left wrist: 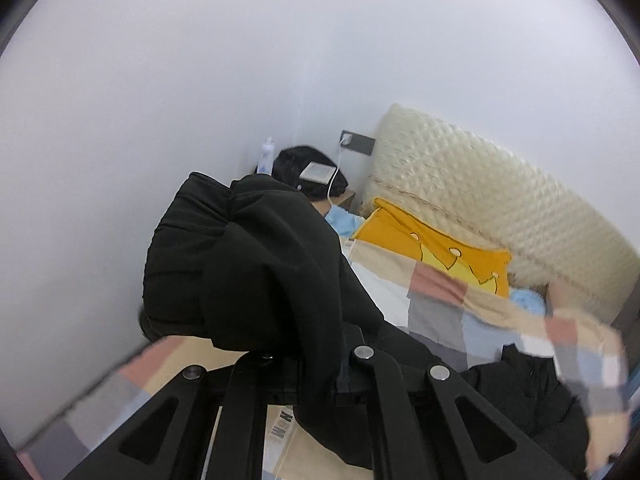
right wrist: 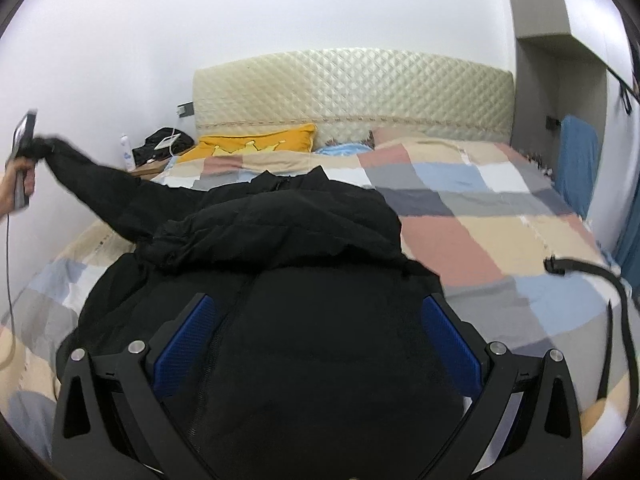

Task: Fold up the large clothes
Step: 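Lift the held sleeve and fold it across the jacket body, open left gripper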

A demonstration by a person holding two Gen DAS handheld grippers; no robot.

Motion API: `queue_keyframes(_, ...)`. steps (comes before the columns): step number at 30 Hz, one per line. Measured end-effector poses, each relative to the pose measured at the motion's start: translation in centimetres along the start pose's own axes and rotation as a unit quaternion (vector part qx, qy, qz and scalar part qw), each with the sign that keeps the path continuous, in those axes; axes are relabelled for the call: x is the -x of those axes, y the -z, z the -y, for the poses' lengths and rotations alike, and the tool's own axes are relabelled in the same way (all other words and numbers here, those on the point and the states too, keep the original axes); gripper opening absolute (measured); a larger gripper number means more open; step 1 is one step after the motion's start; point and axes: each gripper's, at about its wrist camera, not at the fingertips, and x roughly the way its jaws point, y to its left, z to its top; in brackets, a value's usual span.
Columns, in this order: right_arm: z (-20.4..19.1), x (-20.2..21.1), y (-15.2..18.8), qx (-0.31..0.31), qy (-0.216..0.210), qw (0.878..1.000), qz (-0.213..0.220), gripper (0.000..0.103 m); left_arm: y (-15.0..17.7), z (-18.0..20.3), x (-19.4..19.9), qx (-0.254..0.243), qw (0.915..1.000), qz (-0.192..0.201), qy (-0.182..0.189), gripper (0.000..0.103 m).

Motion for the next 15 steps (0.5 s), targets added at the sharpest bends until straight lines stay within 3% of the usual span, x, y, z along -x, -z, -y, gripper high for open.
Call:
queue_keyframes(3,0.8,-0.1,0.0,0.016,0.005,1.0,0.0,0.103,-1.0,4.2,2.8,-0.027,0.9996,0.011,0.0,0.007)
queue_keyframes(7,2.3,0.3,0.0,0.006,-0.023,1.0,0.002,0.103,-1.8,10.3,6.9,-0.065,0.9973,0.03,0.013,0.007)
queue_keyframes(15,4.9,0.4,0.9,-0.005,-0.065,0.998,0.002,0.103,-0.3,21.7,12.1,-0.107,0.9918,0.051,0.048,0.008)
